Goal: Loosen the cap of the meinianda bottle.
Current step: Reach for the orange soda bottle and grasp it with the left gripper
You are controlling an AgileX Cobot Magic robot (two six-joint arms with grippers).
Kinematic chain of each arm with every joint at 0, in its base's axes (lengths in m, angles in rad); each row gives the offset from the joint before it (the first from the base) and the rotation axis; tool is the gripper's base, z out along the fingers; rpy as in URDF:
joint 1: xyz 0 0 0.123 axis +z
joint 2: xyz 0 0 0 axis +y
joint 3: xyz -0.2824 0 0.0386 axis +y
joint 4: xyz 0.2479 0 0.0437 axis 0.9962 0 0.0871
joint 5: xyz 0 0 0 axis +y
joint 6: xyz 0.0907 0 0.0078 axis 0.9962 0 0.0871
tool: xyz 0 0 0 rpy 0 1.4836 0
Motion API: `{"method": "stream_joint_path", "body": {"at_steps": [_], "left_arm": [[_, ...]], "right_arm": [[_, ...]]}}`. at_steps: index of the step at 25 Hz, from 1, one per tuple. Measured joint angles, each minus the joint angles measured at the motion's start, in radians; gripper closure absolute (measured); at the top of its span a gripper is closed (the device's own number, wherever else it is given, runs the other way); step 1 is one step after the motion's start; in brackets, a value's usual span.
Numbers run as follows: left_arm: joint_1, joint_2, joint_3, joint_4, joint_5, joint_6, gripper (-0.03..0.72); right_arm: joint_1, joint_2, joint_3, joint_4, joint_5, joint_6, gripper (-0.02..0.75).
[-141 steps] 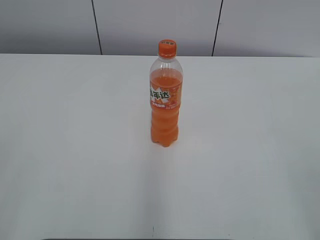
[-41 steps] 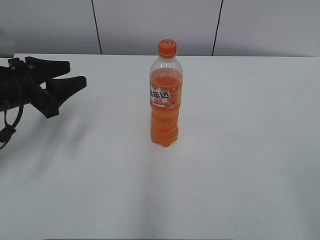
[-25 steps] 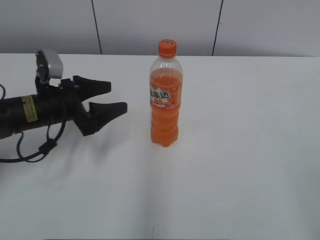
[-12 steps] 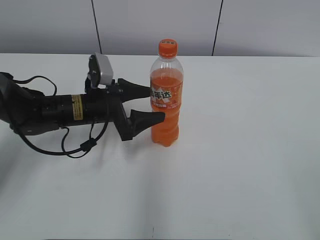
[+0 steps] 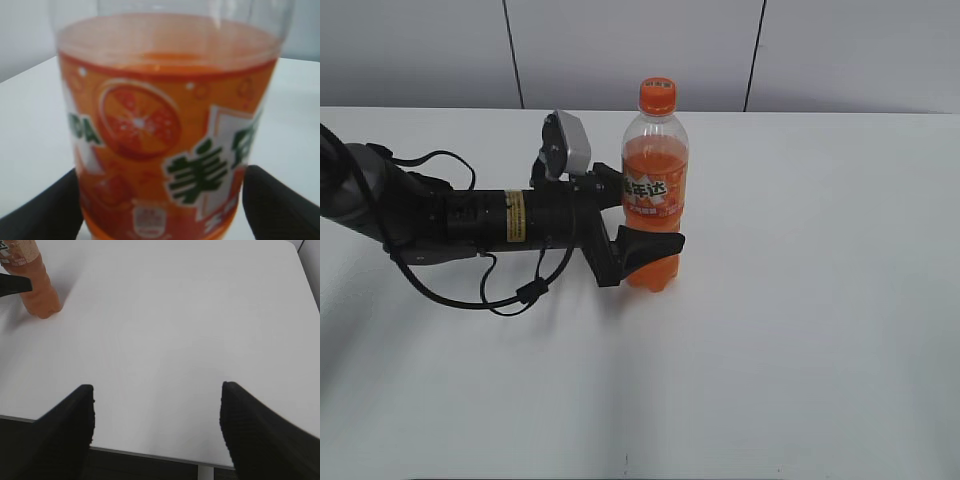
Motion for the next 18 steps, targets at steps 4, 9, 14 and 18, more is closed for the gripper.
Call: {"method": "stream_joint_path", "body": {"at_steps": [4, 9, 14, 18], "left_arm": [[-0.001, 0.0, 0.0, -0.001, 0.013, -0.003, 0.115], [-0.001, 0.0, 0.0, -0.001, 0.022, -0.003, 0.168], [-0.001, 0.0, 0.0, -0.002, 0.026, -0.003, 0.273], [-0.001, 0.0, -0.001, -0.002, 0.026, -0.003, 0.274]], "right_arm": [[0.0, 0.0, 0.0, 0.0, 0.0, 0.0, 0.149], [0.0, 0.0, 0.0, 0.0, 0.0, 0.0, 0.149], [0.0, 0.0, 0.0, 0.0, 0.0, 0.0, 0.149], [0.0, 0.0, 0.0, 0.0, 0.0, 0.0, 0.149]]}}
